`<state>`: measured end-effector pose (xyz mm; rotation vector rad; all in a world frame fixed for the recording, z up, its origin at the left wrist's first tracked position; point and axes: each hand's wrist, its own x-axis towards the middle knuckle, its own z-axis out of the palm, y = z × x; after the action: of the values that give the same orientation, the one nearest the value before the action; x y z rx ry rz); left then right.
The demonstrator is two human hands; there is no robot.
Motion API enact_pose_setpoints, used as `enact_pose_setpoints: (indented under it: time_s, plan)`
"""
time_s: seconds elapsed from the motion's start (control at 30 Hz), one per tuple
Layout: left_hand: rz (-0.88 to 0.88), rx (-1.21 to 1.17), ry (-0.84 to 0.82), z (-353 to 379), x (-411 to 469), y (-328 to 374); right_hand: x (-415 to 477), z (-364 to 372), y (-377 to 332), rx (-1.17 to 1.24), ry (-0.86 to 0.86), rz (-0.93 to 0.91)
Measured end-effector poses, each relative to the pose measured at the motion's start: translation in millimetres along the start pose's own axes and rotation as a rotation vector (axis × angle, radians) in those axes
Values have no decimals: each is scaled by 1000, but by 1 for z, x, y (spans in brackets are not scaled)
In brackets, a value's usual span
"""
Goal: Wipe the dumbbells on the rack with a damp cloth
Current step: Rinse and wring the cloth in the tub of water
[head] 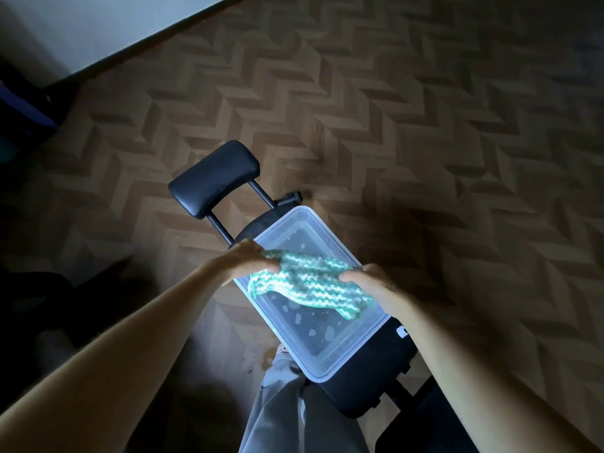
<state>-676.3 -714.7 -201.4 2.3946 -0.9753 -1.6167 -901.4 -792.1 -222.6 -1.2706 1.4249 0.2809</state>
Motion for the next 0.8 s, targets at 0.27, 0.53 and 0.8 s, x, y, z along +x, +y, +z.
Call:
enact_pose_setpoints:
  time_s: [0.27,0.53,0.8]
  plan:
    - [-85,-279,348,84,83,-9,76,58,28,103,203,47]
    - [-118,-114,395,133,146,-27,141,93,49,-93,293,92]
    - [-249,-299,341,103,152,-25,138,82,38,-27,352,143]
